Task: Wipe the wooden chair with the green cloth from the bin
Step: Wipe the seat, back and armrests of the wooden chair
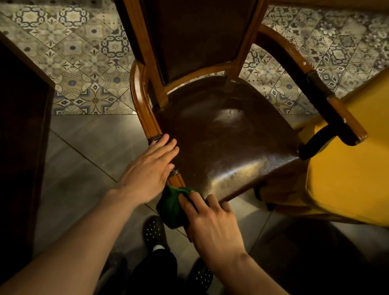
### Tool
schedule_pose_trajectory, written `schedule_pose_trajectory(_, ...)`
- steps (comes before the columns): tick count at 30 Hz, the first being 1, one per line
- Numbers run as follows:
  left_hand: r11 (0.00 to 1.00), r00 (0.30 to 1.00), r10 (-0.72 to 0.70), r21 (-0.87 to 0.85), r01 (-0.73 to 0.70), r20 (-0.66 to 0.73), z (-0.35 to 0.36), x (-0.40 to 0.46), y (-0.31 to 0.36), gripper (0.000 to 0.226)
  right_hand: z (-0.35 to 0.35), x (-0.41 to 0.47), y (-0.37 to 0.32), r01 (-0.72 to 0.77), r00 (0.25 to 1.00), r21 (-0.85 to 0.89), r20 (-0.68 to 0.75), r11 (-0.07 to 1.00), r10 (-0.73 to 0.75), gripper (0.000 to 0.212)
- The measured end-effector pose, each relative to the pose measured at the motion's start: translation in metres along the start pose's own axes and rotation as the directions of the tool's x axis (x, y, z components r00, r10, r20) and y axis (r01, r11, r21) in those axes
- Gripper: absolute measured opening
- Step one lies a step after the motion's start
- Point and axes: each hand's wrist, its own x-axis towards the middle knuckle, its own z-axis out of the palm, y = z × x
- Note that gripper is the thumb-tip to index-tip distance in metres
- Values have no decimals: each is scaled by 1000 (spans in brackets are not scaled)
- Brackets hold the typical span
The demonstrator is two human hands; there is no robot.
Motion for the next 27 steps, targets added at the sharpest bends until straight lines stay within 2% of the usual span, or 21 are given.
schedule_pose_trajectory(9, 1000, 1000, -5, -13, 5, 20, 2, 2, 2, 52, 1, -43, 14, 31, 990, 1, 136, 1000, -31, 60)
schedule_pose_trajectory(13, 999, 994, -29, -24, 32, 110, -9, 3, 7, 52, -7, -58, 25, 46, 955, -4, 293, 999, -43, 56)
schedule_pose_trajectory(17, 980, 972, -48, -177, 90, 228, -32, -6, 37, 55, -37, -61, 43, -26, 926, 102, 377, 994, -15, 49)
schedule_pose_trajectory(19, 959, 937, 9, -267, 90, 348, -43, -16, 59, 65, -63, -56, 52, -108, 937, 187, 347, 976, 37, 43)
schedule_pose_trajectory(22, 941, 873, 124, -336, 47, 471, -66, -21, 90, 88, -108, -46, 63, -216, 965, 302, 214, 928, 154, 40)
schedule_pose_trajectory(25, 947, 896, 142, -321, 1, 422, -95, -7, 113, 101, -157, -34, 70, -222, 975, 370, 74, 902, 210, 38)
schedule_pose_trajectory(27, 947, 938, 127, -320, -18, 324, -121, 10, 124, 89, -191, -29, 73, -197, 976, 404, -7, 893, 218, 40)
